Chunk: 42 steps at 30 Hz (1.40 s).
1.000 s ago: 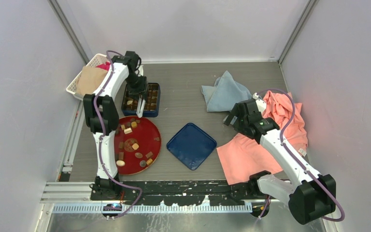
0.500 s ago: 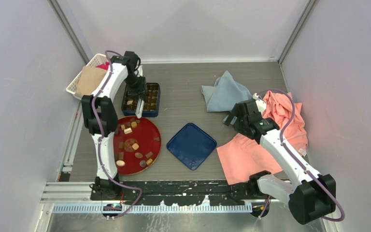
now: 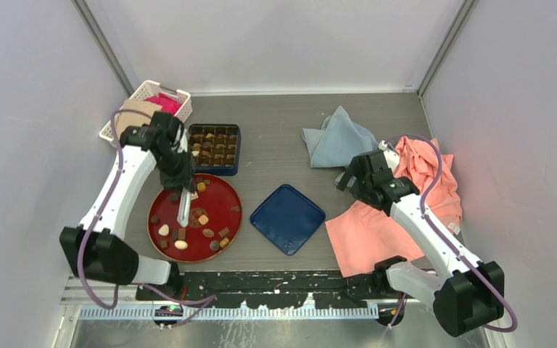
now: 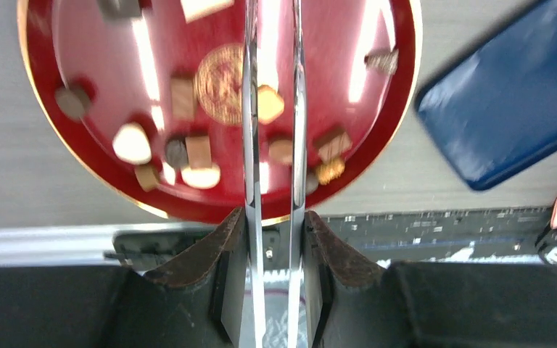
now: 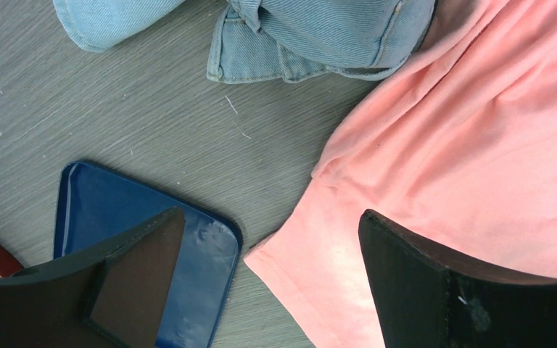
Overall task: Pack the chocolate
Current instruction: Pick up the fake chocolate from the plate.
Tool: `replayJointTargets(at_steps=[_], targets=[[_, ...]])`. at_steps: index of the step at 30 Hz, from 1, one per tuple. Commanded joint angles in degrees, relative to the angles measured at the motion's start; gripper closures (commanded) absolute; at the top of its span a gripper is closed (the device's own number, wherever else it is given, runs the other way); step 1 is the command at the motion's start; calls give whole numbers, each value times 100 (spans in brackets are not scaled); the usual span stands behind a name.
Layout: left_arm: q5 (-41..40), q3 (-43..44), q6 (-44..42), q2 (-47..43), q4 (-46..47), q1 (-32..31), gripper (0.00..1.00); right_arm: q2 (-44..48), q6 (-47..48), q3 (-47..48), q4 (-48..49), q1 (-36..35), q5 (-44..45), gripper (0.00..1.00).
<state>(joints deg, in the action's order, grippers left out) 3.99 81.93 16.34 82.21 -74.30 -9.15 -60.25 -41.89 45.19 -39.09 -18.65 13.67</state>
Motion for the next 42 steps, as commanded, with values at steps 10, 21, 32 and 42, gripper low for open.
replayJointTargets(at_steps=[10, 21, 32, 42], targets=[[405, -1678, 995, -821, -106, -105, 100, 202, 66, 250, 167, -23, 79, 5], [185, -1861, 1209, -620, 218, -149, 92, 268, 28, 95, 244, -16, -40, 5], [180, -1903, 1310, -580, 282, -149, 75, 387, 4, -16, 219, -15, -35, 4], [-805, -1613, 1450, -93, 367, -1002, 72, 297, 46, 26, 302, -17, -120, 4]])
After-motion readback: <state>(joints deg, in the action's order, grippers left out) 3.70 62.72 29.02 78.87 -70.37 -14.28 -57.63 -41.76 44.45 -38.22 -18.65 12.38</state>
